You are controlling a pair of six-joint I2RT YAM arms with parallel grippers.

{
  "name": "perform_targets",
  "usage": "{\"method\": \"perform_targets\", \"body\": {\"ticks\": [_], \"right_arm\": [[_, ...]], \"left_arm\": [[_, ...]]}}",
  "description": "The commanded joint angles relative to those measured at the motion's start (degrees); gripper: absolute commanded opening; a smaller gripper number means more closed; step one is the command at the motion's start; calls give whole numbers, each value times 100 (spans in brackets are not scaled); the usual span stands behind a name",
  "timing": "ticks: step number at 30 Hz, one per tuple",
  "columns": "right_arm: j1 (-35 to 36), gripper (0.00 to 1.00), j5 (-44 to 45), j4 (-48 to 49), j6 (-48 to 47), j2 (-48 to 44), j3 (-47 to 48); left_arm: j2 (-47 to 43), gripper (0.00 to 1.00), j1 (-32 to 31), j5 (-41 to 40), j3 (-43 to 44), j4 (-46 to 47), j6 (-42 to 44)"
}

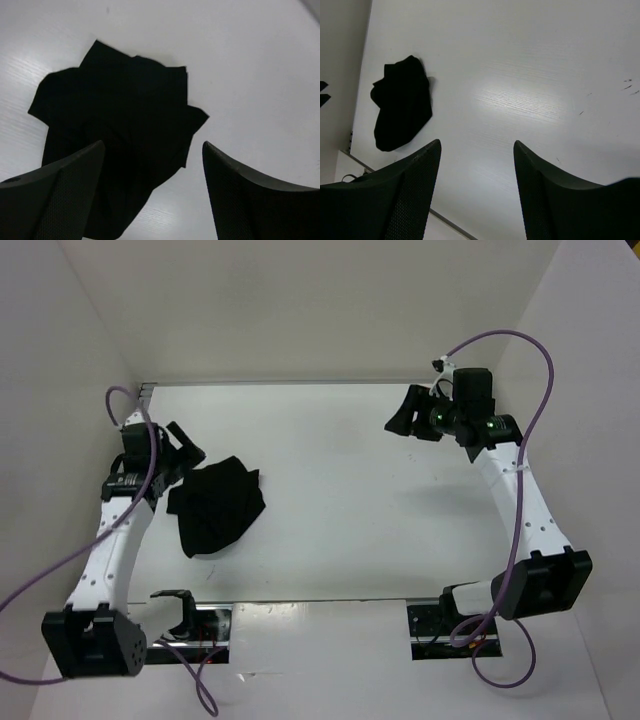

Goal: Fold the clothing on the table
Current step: Grab the skirt from the pile

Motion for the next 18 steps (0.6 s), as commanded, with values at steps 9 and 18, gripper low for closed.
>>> {"method": "perform_targets", "body": {"ticks": [9, 18], "right_arm": [[-37, 65, 147, 141, -23, -566, -441], [-90, 65, 208, 88, 30, -567, -442]], "left_arm": [[2270, 51, -186, 570, 72, -405, 399], [3106, 58, -299, 253, 125, -281, 347]]}}
